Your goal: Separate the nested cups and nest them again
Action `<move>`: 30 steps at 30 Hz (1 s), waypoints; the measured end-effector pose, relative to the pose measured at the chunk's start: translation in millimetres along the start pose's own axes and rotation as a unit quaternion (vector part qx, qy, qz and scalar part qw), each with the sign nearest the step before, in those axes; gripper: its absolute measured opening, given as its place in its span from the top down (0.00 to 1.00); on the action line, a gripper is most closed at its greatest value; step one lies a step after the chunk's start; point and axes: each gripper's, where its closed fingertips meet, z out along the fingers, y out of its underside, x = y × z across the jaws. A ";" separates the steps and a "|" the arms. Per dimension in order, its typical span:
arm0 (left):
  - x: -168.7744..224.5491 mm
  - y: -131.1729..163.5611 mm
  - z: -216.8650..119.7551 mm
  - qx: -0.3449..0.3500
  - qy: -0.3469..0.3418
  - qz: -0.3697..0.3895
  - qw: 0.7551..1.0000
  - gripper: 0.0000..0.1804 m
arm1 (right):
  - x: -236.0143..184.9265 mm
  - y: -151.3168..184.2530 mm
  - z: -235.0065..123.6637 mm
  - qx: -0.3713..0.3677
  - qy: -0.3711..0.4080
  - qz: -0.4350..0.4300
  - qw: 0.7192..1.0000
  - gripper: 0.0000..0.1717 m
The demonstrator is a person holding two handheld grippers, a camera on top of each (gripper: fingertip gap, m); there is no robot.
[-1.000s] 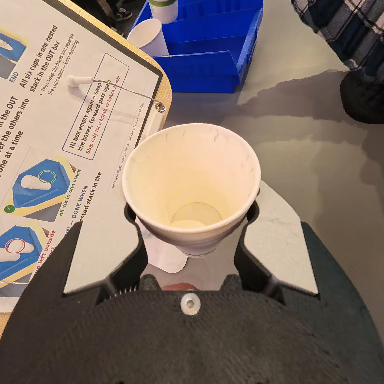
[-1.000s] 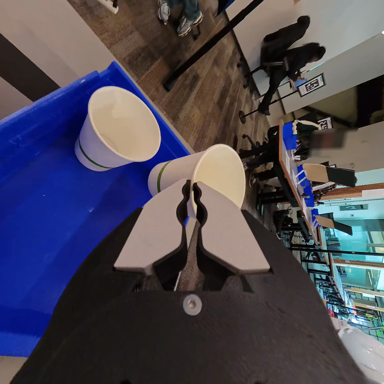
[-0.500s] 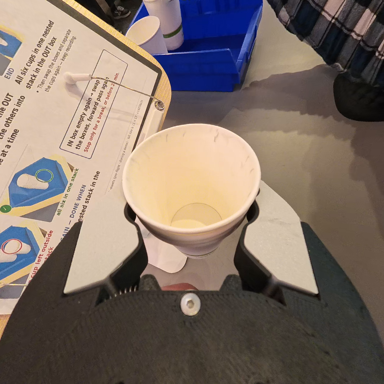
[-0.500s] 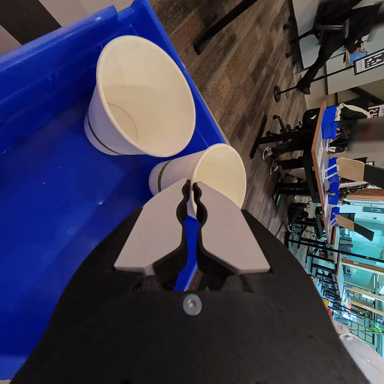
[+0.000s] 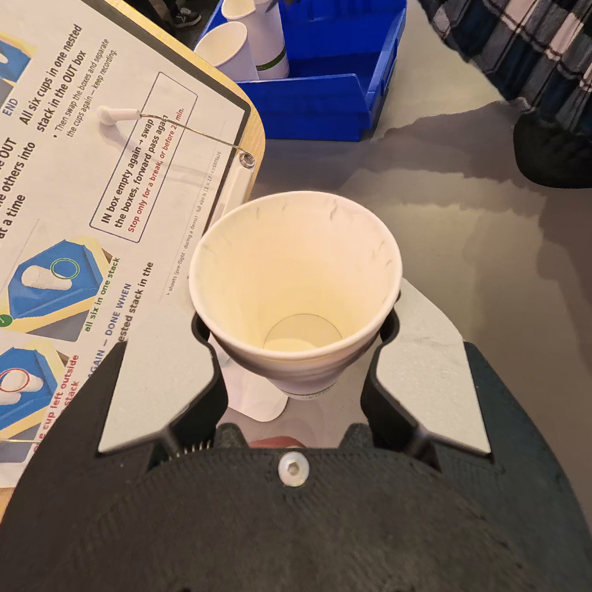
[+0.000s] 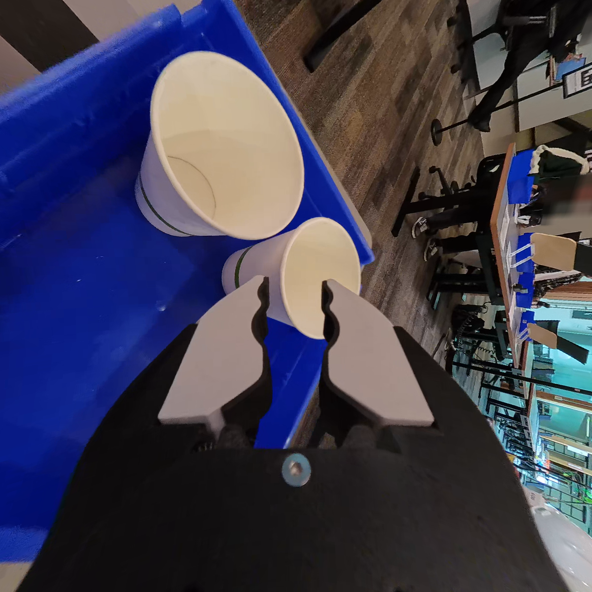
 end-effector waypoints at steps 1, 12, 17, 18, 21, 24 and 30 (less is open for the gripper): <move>-0.6 -0.2 -0.7 0.001 0.000 -0.001 1.000 0.41 | 3.8 -4.2 -10.5 0.007 0.008 -0.002 1.000 0.82; -1.9 -5.9 -11.7 0.037 0.041 -0.039 0.998 0.41 | -152.7 -181.6 -275.3 0.437 -0.213 -0.189 0.853 0.82; 3.1 -6.0 -11.1 0.031 0.045 -0.030 0.998 0.41 | -243.2 -194.3 -315.2 0.452 -0.273 -0.315 0.789 0.81; 4.4 -5.9 -10.9 0.029 0.046 -0.027 0.998 0.41 | -253.3 -195.1 -316.2 0.450 -0.279 -0.327 0.782 0.81; 7.3 -5.5 -9.7 0.024 0.047 -0.021 0.998 0.41 | -275.0 -198.9 -316.3 0.449 -0.291 -0.349 0.769 0.81; 11.6 -4.9 -7.1 0.020 0.054 -0.016 0.998 0.41 | -289.9 -198.5 -309.5 0.435 -0.296 -0.371 0.765 0.83; 18.5 -3.4 -2.2 0.010 0.062 -0.006 0.998 0.41 | -308.7 -192.7 -297.4 0.406 -0.313 -0.401 0.759 0.88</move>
